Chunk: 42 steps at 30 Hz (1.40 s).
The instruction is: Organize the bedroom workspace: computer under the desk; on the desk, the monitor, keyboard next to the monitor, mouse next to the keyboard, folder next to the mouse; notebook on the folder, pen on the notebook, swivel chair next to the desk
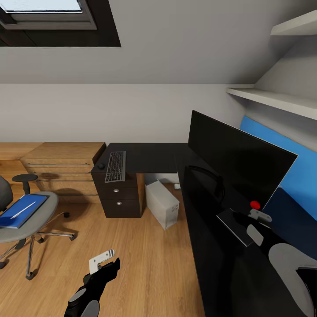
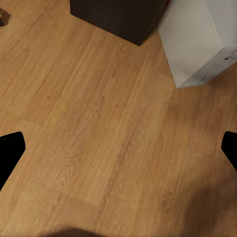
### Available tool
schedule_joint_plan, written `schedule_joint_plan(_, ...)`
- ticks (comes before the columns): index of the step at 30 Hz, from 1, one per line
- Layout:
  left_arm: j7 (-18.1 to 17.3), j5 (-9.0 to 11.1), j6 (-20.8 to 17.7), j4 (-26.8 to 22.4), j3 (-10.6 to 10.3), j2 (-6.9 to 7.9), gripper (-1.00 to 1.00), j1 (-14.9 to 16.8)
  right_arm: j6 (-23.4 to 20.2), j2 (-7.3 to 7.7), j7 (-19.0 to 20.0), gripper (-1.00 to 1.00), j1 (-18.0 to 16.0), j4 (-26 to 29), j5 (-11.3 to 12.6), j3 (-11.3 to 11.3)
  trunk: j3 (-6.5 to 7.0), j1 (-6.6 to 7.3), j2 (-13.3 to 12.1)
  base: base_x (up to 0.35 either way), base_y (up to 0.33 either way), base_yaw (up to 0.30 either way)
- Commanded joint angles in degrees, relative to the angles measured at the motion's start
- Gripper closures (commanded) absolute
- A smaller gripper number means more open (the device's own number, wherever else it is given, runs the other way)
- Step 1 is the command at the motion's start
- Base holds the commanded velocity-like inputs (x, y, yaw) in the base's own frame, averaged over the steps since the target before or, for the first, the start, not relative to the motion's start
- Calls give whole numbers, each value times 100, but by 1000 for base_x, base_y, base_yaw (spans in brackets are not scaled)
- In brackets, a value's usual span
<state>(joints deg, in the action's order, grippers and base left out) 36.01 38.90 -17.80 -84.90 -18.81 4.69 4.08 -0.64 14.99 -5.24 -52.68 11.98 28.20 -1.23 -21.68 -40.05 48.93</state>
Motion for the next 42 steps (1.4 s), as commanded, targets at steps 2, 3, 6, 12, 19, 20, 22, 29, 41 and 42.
schedule_joint_plan(2,46,31,-13,-9,-14,6,-100,5,-7,7,-21,-100,-3,6,28,-3,-7,-1,5,0,0,0)
schedule_joint_plan(3,46,32,-13,-9,-15,6,-100,5,-6,8,-21,-100,-3,6,28,-1,-7,-1,5,0,0,0)
schedule_joint_plan(6,46,36,-13,-9,-14,6,-100,5,-6,15,-26,-100,-3,6,28,7,-13,-1,5,0,0,0)
schedule_joint_plan(12,46,38,-13,-9,-15,6,-100,5,-6,21,-29,-100,-2,6,28,15,-49,-1,5,0,0,0)
schedule_joint_plan(19,46,41,-13,-9,-12,6,-100,5,-6,37,-30,-100,1,6,28,17,-107,-1,5,0,0,0)
schedule_joint_plan(20,46,44,-13,-9,-10,6,-100,5,-6,47,-30,-100,-1,6,28,18,-116,-1,5,0,0,0)
schedule_joint_plan(22,46,45,-13,-9,-12,6,-100,5,-6,50,-30,-100,-2,6,28,18,-133,-1,5,0,0,0)
schedule_joint_plan(29,46,47,-13,-9,-9,6,-100,5,-6,56,-30,-100,-3,6,28,18,-194,-1,5,0,0,0)
schedule_joint_plan(41,46,47,-13,-9,-9,6,-100,5,-9,57,-30,-100,-4,6,28,18,-298,-1,5,0,0,0)
schedule_joint_plan(42,46,47,-13,-9,-11,6,-100,5,-8,57,-30,-100,-4,6,28,18,-307,-1,5,0,0,0)
